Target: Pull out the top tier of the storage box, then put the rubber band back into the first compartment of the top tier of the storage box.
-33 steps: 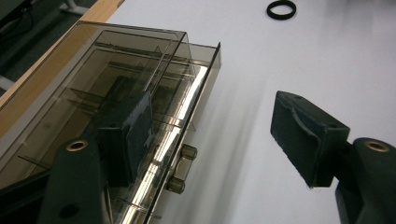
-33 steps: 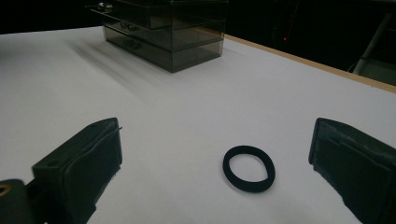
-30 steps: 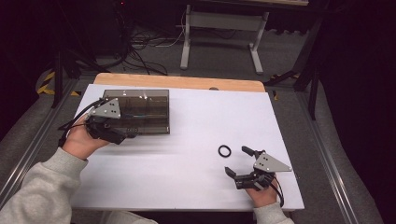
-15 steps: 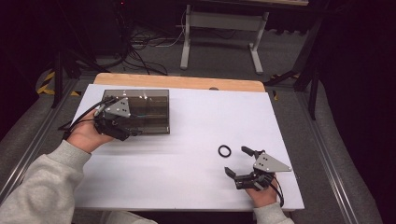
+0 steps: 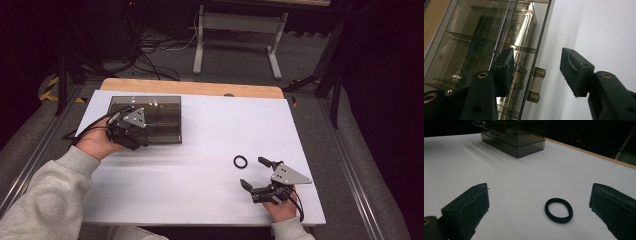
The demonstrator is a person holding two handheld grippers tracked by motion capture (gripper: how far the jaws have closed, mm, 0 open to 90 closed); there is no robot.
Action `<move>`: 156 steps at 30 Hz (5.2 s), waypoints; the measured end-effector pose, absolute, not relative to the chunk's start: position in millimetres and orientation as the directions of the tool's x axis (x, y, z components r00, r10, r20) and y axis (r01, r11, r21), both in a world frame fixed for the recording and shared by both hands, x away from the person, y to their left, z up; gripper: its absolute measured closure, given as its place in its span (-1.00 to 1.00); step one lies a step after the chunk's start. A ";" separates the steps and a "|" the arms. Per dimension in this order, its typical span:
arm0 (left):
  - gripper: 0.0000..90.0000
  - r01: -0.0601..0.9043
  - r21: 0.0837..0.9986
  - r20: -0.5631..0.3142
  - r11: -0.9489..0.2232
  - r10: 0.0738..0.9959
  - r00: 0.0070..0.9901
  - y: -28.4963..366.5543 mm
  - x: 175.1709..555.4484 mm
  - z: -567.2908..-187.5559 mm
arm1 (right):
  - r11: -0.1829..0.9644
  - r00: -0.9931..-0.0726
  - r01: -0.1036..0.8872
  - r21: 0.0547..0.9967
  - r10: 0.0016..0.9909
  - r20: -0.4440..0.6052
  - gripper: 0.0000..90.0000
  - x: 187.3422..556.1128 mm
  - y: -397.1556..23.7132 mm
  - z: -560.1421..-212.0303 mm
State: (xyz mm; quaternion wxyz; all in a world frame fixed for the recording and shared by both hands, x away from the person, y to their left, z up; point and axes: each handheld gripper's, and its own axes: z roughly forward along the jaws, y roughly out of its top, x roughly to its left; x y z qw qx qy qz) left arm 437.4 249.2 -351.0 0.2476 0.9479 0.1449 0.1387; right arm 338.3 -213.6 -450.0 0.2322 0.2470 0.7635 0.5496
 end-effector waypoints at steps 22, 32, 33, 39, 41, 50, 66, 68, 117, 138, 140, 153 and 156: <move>0.46 0.192 0.385 0.250 -0.903 0.302 0.920 245.3 438.1 -361.1 | 0.276 -0.771 0.124 0.953 0.632 -0.083 -0.93 338.3 -213.4 -450.1; 0.55 0.180 0.365 0.265 -0.913 0.288 0.920 242.3 435.2 -359.0 | 0.275 -0.771 0.126 0.953 0.632 -0.081 -0.93 338.5 -213.6 -450.1; 0.55 0.178 0.364 0.264 -0.914 0.284 0.922 241.9 434.3 -358.5 | 0.275 -0.771 0.126 0.953 0.632 -0.081 -0.93 338.5 -213.6 -450.1; 0.56 0.178 0.361 0.252 -0.915 0.280 0.926 239.0 427.0 -353.7 | 0.271 -0.771 0.127 0.954 0.632 -0.077 -0.93 338.8 -213.6 -450.2; 0.56 0.176 0.360 0.250 -0.916 0.276 0.928 238.9 424.1 -352.1 | 0.270 -0.771 0.127 0.954 0.632 -0.077 -0.93 338.8 -213.7 -450.2; 0.56 0.183 0.344 0.240 -0.921 0.274 0.931 236.7 410.9 -349.7 | 0.267 -0.770 0.127 0.955 0.633 -0.074 -0.93 338.9 -213.8 -450.2; 0.56 0.200 0.347 0.218 -0.916 0.286 0.933 237.3 398.7 -353.3 | 0.273 -0.768 0.127 0.954 0.635 -0.079 -0.93 338.6 -213.7 -450.0; 0.56 0.205 0.339 0.214 -0.918 0.288 0.933 237.4 398.0 -354.7 | 0.274 -0.769 0.126 0.953 0.634 -0.081 -0.93 338.6 -213.7 -450.0; -0.96 0.206 0.854 0.066 -0.478 0.493 0.868 190.9 364.3 -337.8 | 0.276 -0.766 0.131 0.952 0.637 -0.079 -0.91 337.6 -214.6 -448.4; -0.64 0.274 0.857 -0.026 -0.436 0.494 0.869 138.6 377.3 -352.6 | 0.272 -0.771 0.129 0.954 0.633 -0.076 -0.91 337.3 -215.0 -448.4; -0.63 0.276 0.854 -0.023 -0.440 0.498 0.867 133.1 378.6 -354.8 | 0.272 -0.771 0.128 0.954 0.632 -0.077 -0.91 337.2 -215.0 -448.4; -0.61 0.302 0.839 -0.028 -0.453 0.517 0.855 116.2 389.9 -363.5 | 0.275 -0.772 0.125 0.953 0.630 -0.081 -0.91 336.8 -214.8 -448.3; -0.61 0.318 0.835 -0.041 -0.449 0.525 0.850 109.9 394.1 -365.5 | 0.277 -0.771 0.125 0.953 0.631 -0.082 -0.91 336.6 -214.8 -448.2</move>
